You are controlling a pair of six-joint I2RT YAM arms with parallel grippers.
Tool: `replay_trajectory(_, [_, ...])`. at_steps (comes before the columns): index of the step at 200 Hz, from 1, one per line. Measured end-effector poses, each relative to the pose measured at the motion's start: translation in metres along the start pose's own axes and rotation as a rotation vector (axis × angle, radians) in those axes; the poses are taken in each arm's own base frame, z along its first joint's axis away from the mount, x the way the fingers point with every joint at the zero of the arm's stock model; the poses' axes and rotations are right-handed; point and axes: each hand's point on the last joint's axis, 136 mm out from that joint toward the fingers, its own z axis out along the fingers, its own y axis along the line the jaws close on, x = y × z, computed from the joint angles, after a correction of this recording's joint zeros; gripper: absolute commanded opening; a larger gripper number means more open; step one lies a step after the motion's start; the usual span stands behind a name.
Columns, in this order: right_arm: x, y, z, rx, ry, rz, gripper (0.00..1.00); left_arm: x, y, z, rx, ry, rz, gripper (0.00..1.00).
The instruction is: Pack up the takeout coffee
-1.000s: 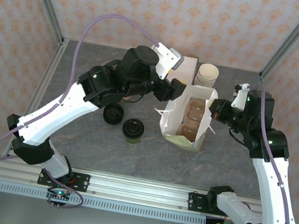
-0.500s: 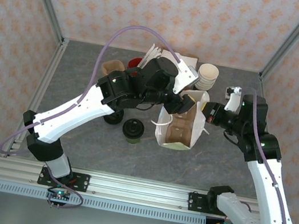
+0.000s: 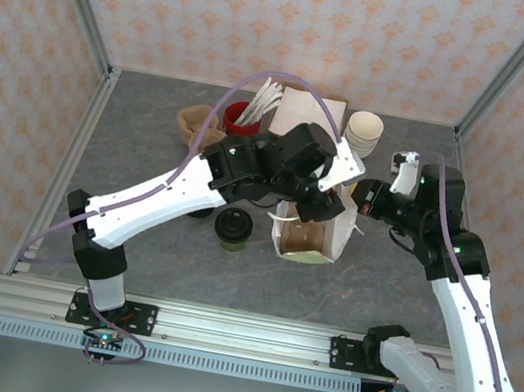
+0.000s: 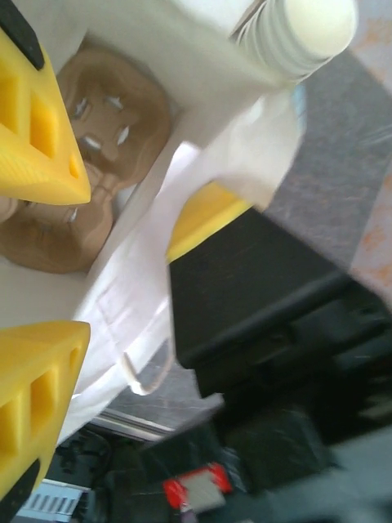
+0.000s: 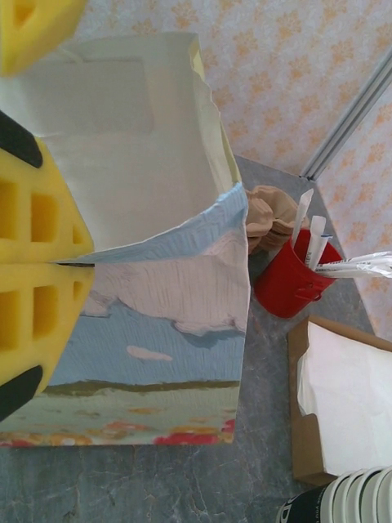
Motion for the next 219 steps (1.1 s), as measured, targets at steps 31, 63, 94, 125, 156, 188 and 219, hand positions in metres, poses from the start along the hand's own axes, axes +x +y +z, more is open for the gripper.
replay_trajectory(31, [0.001,0.000,0.003,-0.006,0.014,0.006,0.00,0.023,-0.004,0.021,0.028,0.077,0.034,0.40])
replay_trajectory(63, [0.003,-0.001,0.005,-0.006,0.027,0.011,0.00,0.032,-0.007,0.039,0.050,0.117,0.052,0.37])
replay_trajectory(94, [0.007,-0.006,0.006,0.013,0.040,0.035,0.00,0.037,-0.004,0.046,0.047,0.109,0.036,0.32])
replay_trajectory(125, [0.007,-0.007,0.008,0.013,0.031,0.084,0.00,0.057,0.010,0.057,0.011,0.144,-0.037,0.32])
replay_trajectory(156, [0.011,-0.013,0.009,0.015,0.001,0.162,0.00,0.077,0.023,0.070,-0.027,0.185,-0.139,0.32])
replay_trajectory(188, [0.011,-0.022,0.009,0.051,-0.033,0.250,0.00,0.079,0.030,0.070,-0.070,0.189,-0.250,0.32])
replay_trajectory(219, [0.011,-0.030,0.008,0.062,-0.086,0.331,0.00,0.058,0.034,0.069,-0.099,0.159,-0.344,0.32])
